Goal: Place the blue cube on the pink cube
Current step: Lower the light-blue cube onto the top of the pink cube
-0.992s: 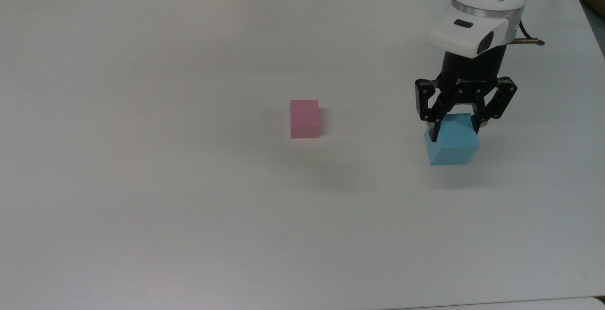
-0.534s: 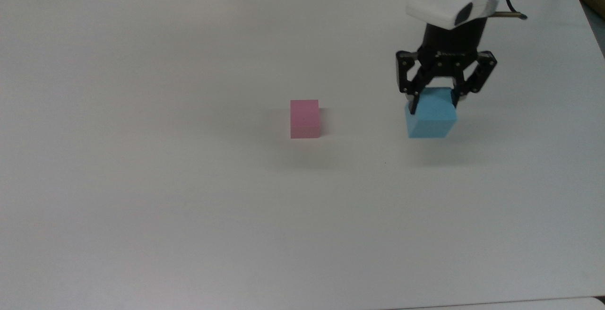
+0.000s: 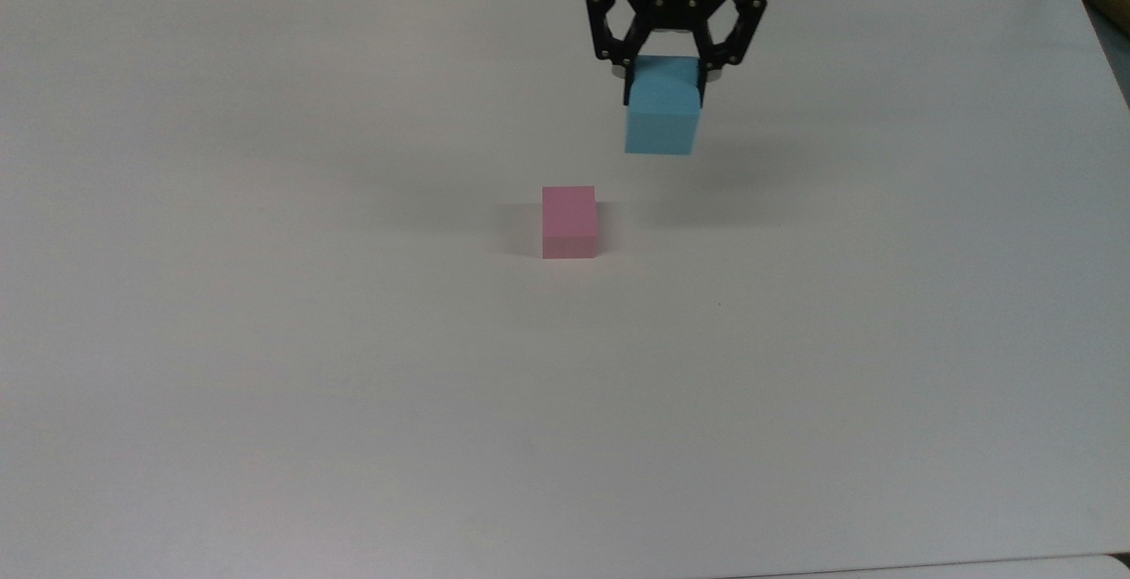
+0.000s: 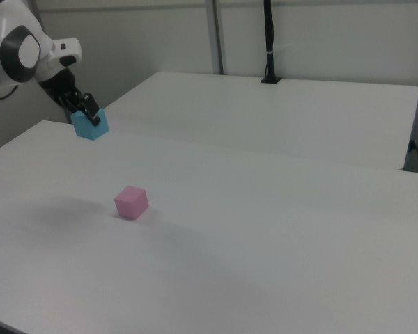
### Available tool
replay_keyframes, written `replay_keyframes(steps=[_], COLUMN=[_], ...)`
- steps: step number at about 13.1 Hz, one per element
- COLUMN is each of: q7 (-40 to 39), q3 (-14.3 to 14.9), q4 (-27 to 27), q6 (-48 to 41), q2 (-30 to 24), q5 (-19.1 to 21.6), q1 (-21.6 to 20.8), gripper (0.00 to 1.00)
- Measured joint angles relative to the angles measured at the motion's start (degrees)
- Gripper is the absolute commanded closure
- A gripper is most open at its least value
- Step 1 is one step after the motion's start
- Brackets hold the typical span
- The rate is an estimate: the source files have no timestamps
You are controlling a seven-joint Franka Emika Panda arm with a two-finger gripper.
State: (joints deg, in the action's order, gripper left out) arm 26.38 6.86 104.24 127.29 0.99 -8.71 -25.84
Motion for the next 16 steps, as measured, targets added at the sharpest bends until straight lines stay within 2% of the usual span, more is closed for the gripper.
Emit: replay_keyframes(steps=[2,4,8,11,16], q7=[-1.86,-5.26,-8.37,-8.38,-8.37], q3=[-1.57,-3.76,-4.02,-4.07,-4.10], q4=[6.00,10.51,19.30,26.37,28.15], q6=[2.69,5.78,15.70,26.91,32.92], q2=[-3.40,-4.49,-4.42,-4.21,-0.55], q5=[-0.07,-0.26,-3.99,-5.04,-5.05], q1=[3.02,7.00,10.17,11.49,12.92], gripper=[0.77,0.77,0.77,0.77,0.77])
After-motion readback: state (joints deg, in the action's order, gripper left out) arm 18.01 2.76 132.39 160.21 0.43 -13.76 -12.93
